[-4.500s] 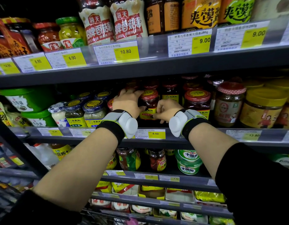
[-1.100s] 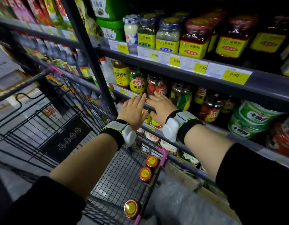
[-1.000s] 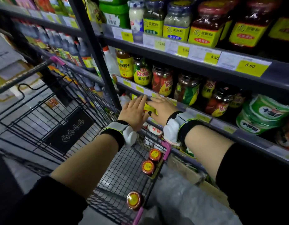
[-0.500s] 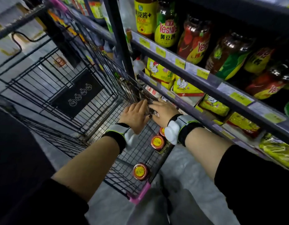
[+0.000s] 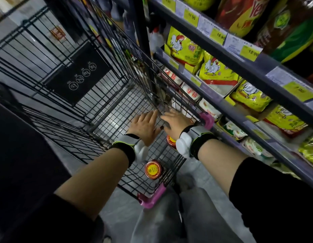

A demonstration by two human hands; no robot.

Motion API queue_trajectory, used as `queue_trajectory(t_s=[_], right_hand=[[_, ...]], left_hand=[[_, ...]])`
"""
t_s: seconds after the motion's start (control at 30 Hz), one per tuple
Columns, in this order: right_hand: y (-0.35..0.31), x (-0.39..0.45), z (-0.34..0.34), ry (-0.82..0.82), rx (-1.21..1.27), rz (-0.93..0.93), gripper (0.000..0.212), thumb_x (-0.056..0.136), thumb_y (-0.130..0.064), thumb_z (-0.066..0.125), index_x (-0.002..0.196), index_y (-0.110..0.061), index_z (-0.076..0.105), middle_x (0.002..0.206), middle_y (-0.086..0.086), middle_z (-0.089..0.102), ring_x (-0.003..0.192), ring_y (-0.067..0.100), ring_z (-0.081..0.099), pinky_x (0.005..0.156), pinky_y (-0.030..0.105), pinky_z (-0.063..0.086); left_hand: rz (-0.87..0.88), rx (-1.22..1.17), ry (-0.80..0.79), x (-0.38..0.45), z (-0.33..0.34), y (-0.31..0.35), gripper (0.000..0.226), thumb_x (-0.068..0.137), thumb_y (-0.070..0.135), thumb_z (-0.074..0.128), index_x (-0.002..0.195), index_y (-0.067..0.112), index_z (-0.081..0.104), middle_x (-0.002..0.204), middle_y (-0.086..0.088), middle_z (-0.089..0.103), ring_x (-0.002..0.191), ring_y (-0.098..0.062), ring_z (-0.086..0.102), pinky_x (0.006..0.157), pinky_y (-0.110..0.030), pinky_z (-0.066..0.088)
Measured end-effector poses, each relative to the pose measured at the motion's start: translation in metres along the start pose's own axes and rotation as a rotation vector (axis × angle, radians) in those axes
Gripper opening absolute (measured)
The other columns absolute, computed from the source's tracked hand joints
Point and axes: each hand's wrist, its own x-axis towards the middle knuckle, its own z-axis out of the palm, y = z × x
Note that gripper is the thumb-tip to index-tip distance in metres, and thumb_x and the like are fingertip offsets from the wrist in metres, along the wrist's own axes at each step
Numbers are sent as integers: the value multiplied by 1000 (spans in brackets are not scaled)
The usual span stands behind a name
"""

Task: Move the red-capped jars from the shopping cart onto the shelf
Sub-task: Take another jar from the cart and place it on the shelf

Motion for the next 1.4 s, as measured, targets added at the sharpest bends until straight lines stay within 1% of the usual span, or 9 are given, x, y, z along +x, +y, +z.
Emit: queue_trajectory(t_s=[0.13, 0.3, 0.47, 0.63, 0.77, 0.83, 0.9, 1.1, 1.4], right_hand=[[3, 6, 12, -52, 3, 18, 51, 97, -23, 41, 146, -18, 30, 156, 3, 27, 147, 26, 16, 119, 39, 19], [10, 24, 30, -135, -13, 30, 51, 98, -24, 40, 147, -15, 28, 157, 5, 24, 146, 23, 18, 119, 37, 18], [19, 41, 47, -192, -30, 34, 51, 96, -24, 40, 145, -14, 30, 154, 6, 30, 144, 25, 24, 117, 40, 22], [30, 54, 60, -281, -100, 22, 50, 93, -29, 48, 138, -10, 38, 147, 12, 38, 140, 29, 28, 112, 42, 29], [37, 58, 66, -398, -218, 15, 64, 91, -32, 54, 146, -13, 26, 156, 11, 22, 148, 29, 10, 119, 43, 14], [38, 59, 72, -451, -287, 19, 72, 89, -35, 57, 148, -17, 20, 158, 10, 15, 148, 29, 4, 119, 44, 8], [38, 61, 77, -479, -334, 22, 72, 88, -37, 58, 147, -19, 21, 159, 10, 13, 149, 29, 0, 119, 46, 4], [33, 65, 81, -489, -335, 39, 68, 92, -35, 52, 149, -22, 18, 159, 9, 14, 148, 28, -3, 119, 45, -1], [39, 71, 85, -543, -406, 81, 74, 89, -33, 55, 150, -18, 15, 160, 11, 9, 148, 30, -7, 119, 52, -5]], left_hand=[[1, -20, -29, 4, 16, -1, 69, 97, 48, 26, 148, 16, -7, 158, -6, 9, 146, -25, 10, 118, -41, 10], [-14, -61, -83, 16, 39, -3, 68, 97, 47, 26, 148, 17, -7, 158, -6, 9, 146, -26, 10, 118, -41, 10], [-27, -84, -120, 28, 65, -5, 69, 97, 47, 26, 148, 16, -8, 159, -6, 9, 146, -27, 10, 118, -41, 10], [-12, -94, -165, 36, 82, -2, 68, 97, 46, 26, 148, 15, -7, 158, -6, 10, 145, -26, 11, 118, -40, 11], [0, -99, -166, 38, 88, 3, 69, 97, 45, 29, 148, 14, -5, 158, -6, 11, 145, -25, 12, 117, -40, 13], [12, -101, -170, 38, 89, 5, 70, 97, 45, 30, 148, 13, -4, 158, -6, 11, 145, -25, 12, 117, -40, 13], [13, -98, -186, 39, 91, 8, 71, 96, 44, 32, 148, 13, -5, 158, -6, 11, 145, -25, 12, 117, -39, 13], [-3, -120, -249, 41, 100, 10, 75, 95, 40, 40, 148, 14, -6, 157, -5, 12, 144, -26, 12, 117, -41, 15], [-38, -236, -330, 50, 103, 10, 74, 94, 33, 46, 149, 16, -1, 158, -6, 13, 145, -28, 11, 117, -45, 14]])
